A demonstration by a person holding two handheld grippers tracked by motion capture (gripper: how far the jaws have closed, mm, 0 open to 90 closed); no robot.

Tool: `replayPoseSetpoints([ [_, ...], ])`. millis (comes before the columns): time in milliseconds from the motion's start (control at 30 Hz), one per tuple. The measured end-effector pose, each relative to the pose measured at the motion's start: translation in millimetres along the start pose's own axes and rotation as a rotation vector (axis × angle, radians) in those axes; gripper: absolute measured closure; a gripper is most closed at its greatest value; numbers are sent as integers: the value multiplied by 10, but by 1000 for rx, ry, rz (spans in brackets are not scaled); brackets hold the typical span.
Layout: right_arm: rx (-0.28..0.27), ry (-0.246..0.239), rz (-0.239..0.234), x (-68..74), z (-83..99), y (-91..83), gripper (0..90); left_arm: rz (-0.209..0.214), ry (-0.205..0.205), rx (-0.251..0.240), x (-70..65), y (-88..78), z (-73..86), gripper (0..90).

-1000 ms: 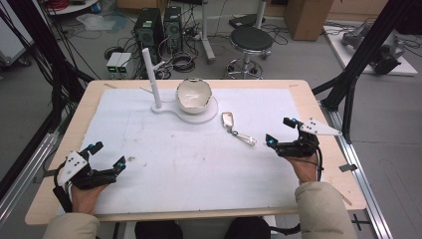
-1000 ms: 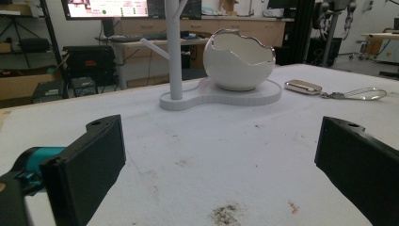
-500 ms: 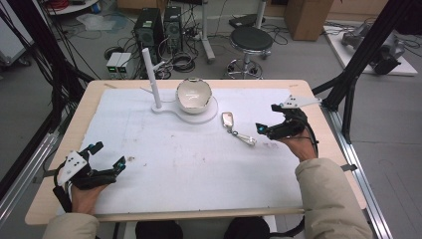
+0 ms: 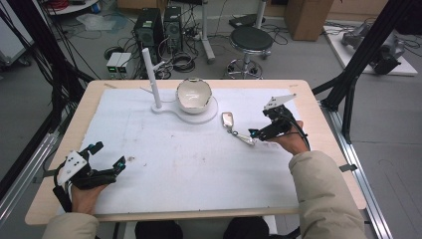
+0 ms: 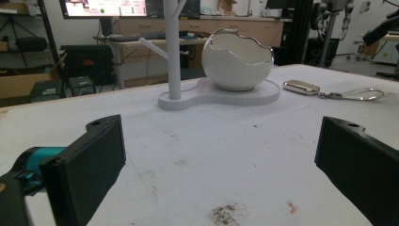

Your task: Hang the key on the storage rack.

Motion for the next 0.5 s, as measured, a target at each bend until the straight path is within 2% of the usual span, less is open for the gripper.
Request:
replayPoseSetpoints([
  [33, 39, 4, -1, -9, 14, 61, 7, 1, 0, 2, -1, 1, 0, 27],
  [67, 39, 4, -1, -9, 14, 61, 7, 2, 0, 2, -2, 1, 0, 27],
  [100, 58, 3, -7, -12, 21, 91, 7, 3, -1, 2, -3, 1, 1, 27],
  [133, 102, 4, -14, -17, 33, 144, 7, 0, 1, 1, -1, 1, 0, 27],
  [167, 102, 4, -14, -17, 33, 144, 7, 2, -1, 2, -4, 0, 0, 27],
  [200, 127, 6, -4, -17, 36, 164, 7, 1, 0, 0, -4, 0, 1, 27],
  [300, 214, -16, -3, -3, 31, 230, 7, 3, 0, 0, -5, 0, 1, 27],
  [400, 228, -6, -22, 1, 40, 260, 27, 3, 2, 0, -3, -2, 0, 27],
  [433, 256, 1, -25, -6, 63, 282, 41, 5, 5, 1, -4, -4, 0, 27],
  [467, 256, 1, -25, -6, 63, 282, 41, 5, 5, 1, -4, -4, 0, 27],
  [500, 287, 13, -36, -8, 93, 315, 52, 4, 4, 1, -4, -4, 1, 27],
])
Point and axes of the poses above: each handheld gripper's, and its own axes: y roughly forward along the jaws, z roughly out of its underside, x roughly to its left, the point moved 4 cm from there along y, roughly forward along the jaws, and after that the axes turned 8 degrees about -z, right-handed, at the moved point
